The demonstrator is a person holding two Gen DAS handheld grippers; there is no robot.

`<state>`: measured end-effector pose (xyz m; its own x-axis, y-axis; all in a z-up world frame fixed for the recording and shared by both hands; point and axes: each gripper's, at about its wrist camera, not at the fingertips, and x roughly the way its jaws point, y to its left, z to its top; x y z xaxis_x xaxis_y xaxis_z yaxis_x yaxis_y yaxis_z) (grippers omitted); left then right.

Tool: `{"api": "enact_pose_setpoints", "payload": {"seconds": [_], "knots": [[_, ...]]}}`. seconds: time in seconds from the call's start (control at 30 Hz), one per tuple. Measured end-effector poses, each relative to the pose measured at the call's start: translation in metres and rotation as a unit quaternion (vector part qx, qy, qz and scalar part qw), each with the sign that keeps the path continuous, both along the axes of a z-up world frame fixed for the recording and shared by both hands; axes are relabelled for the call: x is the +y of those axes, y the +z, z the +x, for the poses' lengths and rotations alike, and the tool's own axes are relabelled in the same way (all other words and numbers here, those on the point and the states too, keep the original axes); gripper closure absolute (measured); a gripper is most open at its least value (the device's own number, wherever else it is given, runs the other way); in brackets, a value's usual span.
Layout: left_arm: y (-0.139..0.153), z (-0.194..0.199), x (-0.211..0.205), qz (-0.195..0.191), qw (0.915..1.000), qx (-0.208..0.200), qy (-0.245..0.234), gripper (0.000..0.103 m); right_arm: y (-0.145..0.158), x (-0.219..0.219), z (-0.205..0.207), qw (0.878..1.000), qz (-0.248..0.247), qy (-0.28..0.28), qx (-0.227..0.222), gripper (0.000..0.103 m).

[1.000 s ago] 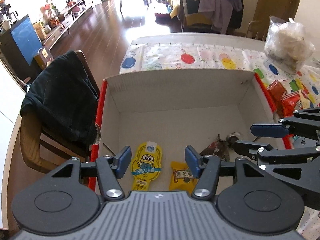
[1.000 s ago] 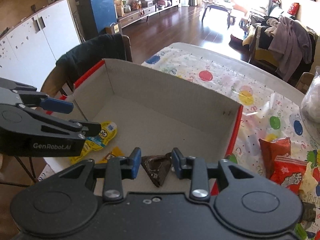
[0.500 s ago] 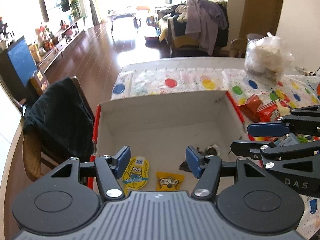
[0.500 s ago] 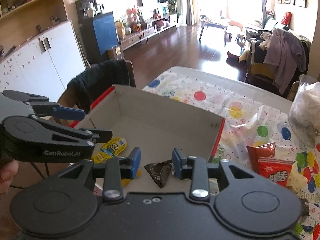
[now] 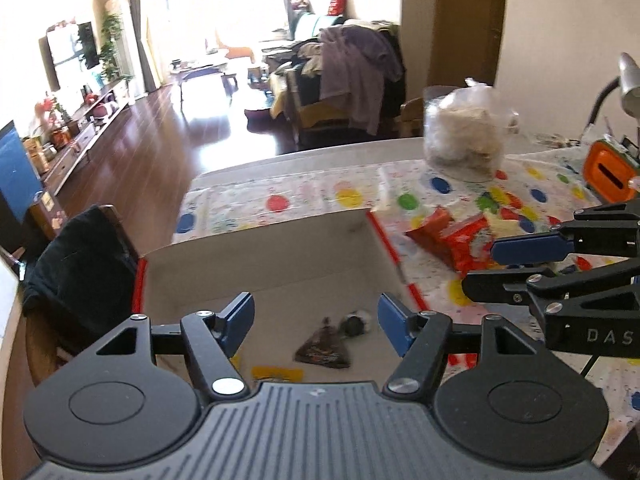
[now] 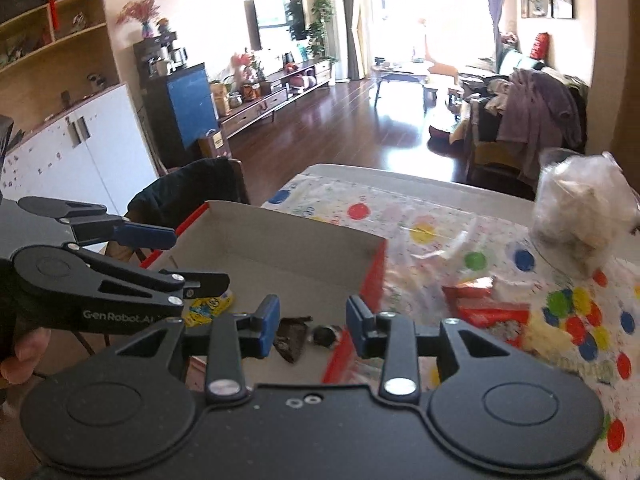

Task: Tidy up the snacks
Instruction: 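Move both tools back over the remaining snacks on the table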

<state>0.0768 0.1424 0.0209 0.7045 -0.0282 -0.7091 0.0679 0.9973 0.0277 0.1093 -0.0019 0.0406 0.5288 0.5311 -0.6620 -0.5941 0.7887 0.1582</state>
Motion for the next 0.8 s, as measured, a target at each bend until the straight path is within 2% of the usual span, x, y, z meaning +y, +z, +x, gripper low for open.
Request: {"api": "enact_pose_setpoints", "payload": {"seconds": [0.13,0.23,0.3,0.37,0.47,0.8], "knots": [[0.0,0.0,-0.023,-0.009,0.9998,-0.003,-0.015,0.033,-0.002,-0.033,-0.004,1.0,0.007,-0.016,0.006,0.063],[-0.001,0.003,-0.04,-0.018,0.9996,0.0,-0.022,0.032,-0.005,-0.057,-0.007,1.0,0.004,-0.029,0.002,0.054],[-0.001,0.004,-0.053,-0.024,0.9992,0.003,-0.031,0.032,-0.007,-0.075,-0.009,0.999,0.008,-0.036,-0.002,0.037],[-0.002,0.004,-0.067,-0.022,0.999,0.002,-0.038,0.031,-0.01,-0.091,-0.011,0.999,0.009,-0.043,-0.008,0.029],[-0.004,0.006,-0.087,-0.026,0.9985,-0.002,-0.049,0.026,-0.014,-0.115,-0.012,0.999,0.014,-0.051,-0.004,0.023],[-0.016,0.015,-0.144,-0.057,0.9943,-0.004,-0.089,0.018,-0.027,-0.186,-0.001,0.997,0.014,-0.072,-0.008,0.002]]}}
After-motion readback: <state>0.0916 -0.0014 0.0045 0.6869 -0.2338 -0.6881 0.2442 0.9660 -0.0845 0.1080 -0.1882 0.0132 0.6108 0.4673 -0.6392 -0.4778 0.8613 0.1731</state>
